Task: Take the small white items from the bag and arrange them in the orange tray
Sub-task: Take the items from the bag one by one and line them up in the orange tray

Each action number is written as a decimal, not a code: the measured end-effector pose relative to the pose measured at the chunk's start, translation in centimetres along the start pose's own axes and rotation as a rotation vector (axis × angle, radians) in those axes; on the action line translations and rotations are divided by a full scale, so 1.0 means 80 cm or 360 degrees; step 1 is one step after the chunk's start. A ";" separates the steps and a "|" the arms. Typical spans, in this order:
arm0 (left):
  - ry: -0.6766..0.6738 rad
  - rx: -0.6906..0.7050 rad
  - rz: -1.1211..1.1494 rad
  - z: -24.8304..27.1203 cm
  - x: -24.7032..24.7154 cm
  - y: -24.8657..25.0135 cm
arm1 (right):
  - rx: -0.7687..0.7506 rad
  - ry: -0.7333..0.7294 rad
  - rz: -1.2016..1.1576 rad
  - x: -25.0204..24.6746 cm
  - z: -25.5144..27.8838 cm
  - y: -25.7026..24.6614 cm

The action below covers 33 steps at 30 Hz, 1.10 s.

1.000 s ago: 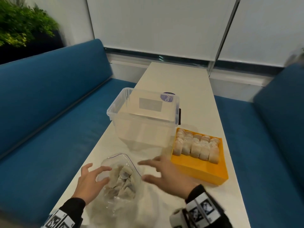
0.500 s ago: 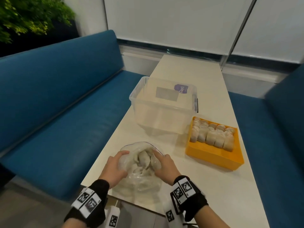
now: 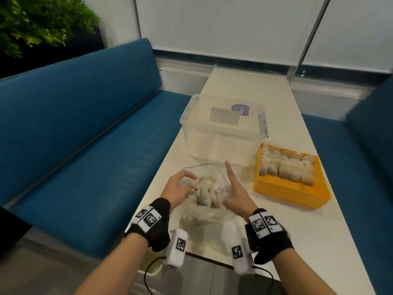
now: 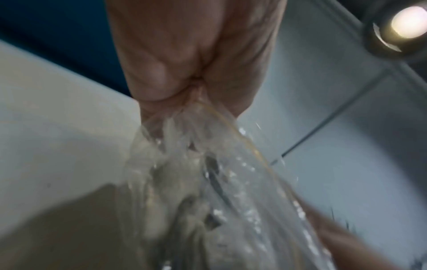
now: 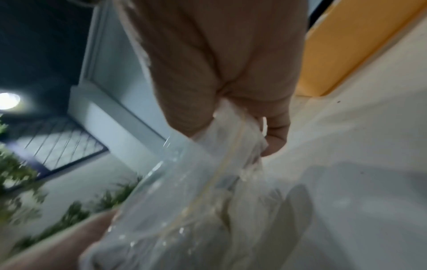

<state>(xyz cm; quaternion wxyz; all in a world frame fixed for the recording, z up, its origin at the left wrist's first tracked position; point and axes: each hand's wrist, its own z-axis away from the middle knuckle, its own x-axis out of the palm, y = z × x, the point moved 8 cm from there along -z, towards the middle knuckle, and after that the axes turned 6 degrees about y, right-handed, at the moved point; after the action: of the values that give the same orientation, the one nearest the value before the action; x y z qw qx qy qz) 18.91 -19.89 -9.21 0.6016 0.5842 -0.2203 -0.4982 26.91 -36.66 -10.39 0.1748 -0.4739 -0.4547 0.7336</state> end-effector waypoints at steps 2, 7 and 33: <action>-0.0005 -0.0115 0.0070 -0.003 -0.004 -0.014 | 0.0089 0.0037 -0.0071 -0.006 -0.004 0.009; 0.0143 0.0190 -0.0732 -0.004 -0.010 -0.011 | 0.0173 -0.0131 0.0157 0.015 0.002 0.018; 0.0156 0.0439 -0.0498 0.011 0.032 0.032 | 0.0256 0.0043 0.0152 0.012 0.020 0.022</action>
<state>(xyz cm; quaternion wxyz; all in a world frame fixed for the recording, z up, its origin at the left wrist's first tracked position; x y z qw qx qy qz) 20.10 -22.96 -7.46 0.4412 0.7116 -0.1635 -0.5217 25.37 -37.72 -12.18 0.1831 -0.4893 -0.3687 0.7688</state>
